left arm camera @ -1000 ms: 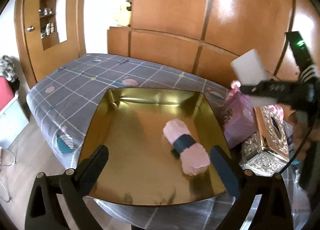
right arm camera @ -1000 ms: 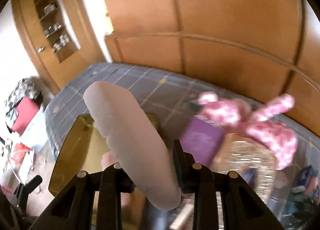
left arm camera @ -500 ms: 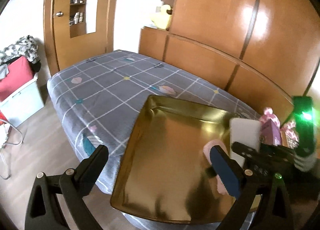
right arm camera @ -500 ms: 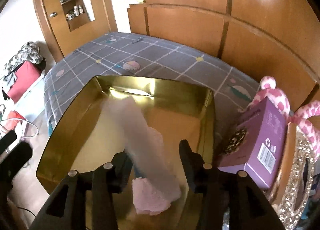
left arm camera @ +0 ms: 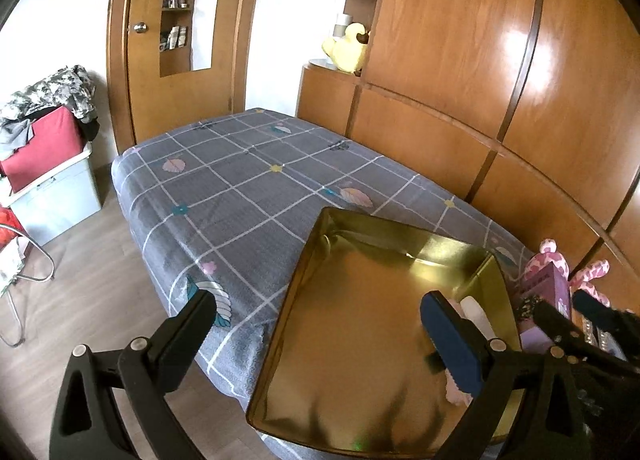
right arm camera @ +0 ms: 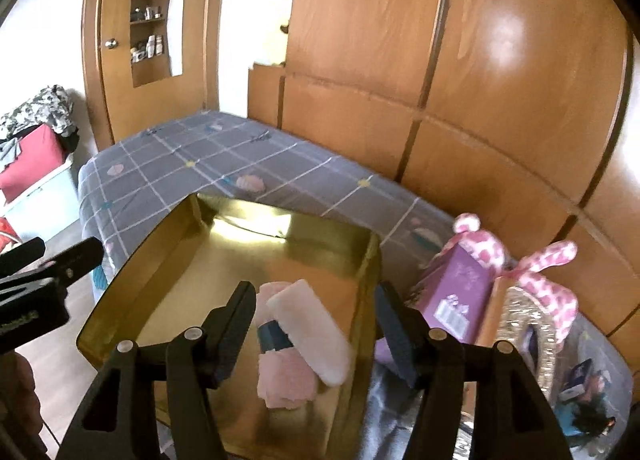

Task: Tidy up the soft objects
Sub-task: 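Withdraw both tools from the tray toward the doll pile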

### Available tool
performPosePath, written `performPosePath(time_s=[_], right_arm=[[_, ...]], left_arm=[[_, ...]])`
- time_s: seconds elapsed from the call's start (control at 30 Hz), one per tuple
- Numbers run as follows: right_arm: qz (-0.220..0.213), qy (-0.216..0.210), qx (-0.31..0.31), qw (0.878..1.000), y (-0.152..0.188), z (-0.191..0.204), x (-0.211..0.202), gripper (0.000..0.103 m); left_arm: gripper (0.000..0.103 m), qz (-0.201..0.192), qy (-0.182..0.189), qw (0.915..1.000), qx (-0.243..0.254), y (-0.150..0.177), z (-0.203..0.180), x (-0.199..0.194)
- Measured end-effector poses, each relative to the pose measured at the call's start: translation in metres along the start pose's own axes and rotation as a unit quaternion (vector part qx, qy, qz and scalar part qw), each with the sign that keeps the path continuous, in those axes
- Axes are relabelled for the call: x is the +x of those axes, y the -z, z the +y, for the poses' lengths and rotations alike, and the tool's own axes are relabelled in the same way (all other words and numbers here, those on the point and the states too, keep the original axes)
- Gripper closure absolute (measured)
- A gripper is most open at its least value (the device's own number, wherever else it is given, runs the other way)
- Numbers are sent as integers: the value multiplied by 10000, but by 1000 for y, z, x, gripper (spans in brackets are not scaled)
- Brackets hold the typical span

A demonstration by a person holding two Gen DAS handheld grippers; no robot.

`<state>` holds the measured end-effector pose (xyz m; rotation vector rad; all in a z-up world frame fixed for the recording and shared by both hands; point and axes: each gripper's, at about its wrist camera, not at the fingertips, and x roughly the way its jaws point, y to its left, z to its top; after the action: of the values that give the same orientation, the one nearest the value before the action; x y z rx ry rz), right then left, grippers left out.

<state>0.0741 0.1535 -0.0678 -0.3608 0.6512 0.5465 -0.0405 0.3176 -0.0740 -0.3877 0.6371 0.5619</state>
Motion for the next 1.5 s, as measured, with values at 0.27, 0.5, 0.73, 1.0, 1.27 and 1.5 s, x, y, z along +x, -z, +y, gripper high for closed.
performPosePath(time_s=[0.27,0.5,0.73,1.0,1.27,1.5], right_arm=[[-320,294,-4,9991,3,-7,-31,40],[-503,496,203,9973,9,-24,-54,40],[-658,645,347,9951,15,-43,-72,40],[-751,893,614,9913,29,-72,-89,40],[-778,1268,947,9843,48,-112,-106,40],[-735,1627,1263,9758,71,-154,-120,39]], left_arm=[[0,-17,152,9997,209,4,-15,-8],[0,-26,359,9981,500,14,-37,-18],[0,-5,493,9961,734,26,-54,-30],[0,-148,781,9904,1131,33,-84,-51],[0,-249,1160,9794,1636,42,-127,-69],[0,-325,1519,9649,2116,52,-169,-84]])
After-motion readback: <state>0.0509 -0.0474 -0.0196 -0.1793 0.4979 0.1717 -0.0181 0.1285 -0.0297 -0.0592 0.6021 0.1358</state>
